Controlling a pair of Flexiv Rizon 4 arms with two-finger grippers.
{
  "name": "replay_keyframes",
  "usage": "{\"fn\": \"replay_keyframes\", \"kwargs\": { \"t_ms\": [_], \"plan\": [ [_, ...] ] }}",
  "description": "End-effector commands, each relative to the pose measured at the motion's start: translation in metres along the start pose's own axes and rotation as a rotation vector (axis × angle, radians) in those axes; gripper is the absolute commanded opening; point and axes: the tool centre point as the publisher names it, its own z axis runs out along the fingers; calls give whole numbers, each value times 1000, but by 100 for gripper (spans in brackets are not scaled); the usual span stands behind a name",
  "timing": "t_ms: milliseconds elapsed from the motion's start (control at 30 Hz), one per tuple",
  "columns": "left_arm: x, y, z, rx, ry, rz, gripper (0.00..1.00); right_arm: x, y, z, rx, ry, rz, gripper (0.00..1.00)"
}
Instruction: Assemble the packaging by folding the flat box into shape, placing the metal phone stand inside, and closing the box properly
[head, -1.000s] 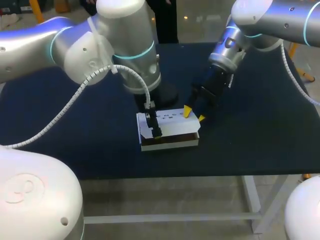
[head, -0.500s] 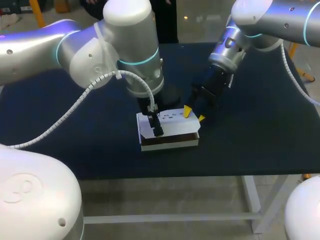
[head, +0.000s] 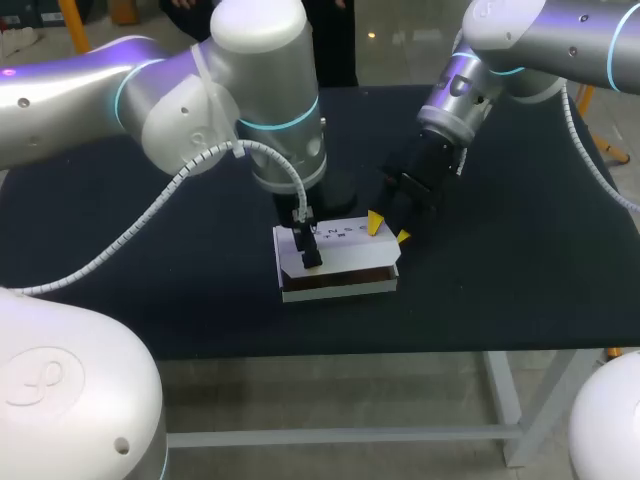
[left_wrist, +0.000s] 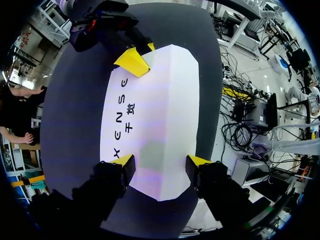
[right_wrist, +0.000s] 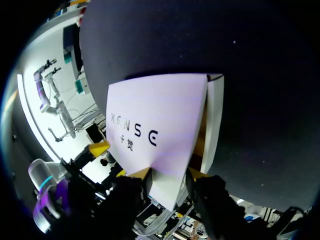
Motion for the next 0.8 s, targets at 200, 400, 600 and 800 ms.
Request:
{"fn": "replay_keyframes", "kwargs": {
  "t_ms": [200,400,600,800],
  "plan": [
    [1,-8,5,-24,-55,25,67,1,0,0,-1,-1,0,48],
    [2,-9,9,-27,-97,45,69,1,0,0,-1,-1,0,47],
    [-1,-9,12,-28,-134,56,68,1,0,0,-1,-1,0,47],
    [-6,-11,13,-26,-160,59,53,1,0,0,-1,-1,0,46]
  ]
}}
